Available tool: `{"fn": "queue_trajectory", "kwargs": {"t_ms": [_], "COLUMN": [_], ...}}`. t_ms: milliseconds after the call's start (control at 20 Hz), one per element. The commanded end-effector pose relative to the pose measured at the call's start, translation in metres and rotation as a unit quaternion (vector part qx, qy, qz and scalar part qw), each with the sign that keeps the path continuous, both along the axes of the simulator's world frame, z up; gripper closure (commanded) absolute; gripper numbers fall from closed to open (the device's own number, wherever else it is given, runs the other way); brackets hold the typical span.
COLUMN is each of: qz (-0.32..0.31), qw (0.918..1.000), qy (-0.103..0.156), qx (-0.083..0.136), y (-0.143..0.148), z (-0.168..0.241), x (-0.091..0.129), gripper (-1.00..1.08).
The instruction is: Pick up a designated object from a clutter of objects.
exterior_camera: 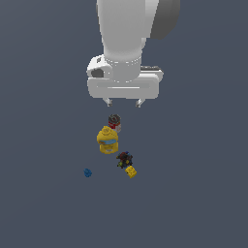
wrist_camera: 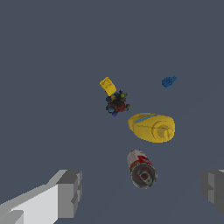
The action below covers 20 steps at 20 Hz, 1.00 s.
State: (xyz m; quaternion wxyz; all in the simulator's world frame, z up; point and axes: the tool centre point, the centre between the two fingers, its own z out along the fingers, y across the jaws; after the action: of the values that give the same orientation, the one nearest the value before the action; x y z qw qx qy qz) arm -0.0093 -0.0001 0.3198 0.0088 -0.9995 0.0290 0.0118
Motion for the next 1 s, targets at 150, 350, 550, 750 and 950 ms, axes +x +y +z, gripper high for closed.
{"fn": "queue_trajectory", "kwargs": {"t_ms": [150,350,550,750,950], "qz": [0.004,0.016,0.016,0.021,0.034], "qw": [1.0,0.9999,0.9998,0.9998,0.9994], "qy": [0.0,0.002,0.003,0.002,0.002], "qx": [-0.001,-0.006,-0.007,-0.006,-0.006], "y": [0.0,0.001,0.001,0.0,-0.003], "z": [0.0,0.002,0.004,0.0,-0.009], "x": [0.0,0.002,0.003,0.002,-0.001], "gripper": [-0.92,-0.92,-0.92,-0.92,-0.92]}}
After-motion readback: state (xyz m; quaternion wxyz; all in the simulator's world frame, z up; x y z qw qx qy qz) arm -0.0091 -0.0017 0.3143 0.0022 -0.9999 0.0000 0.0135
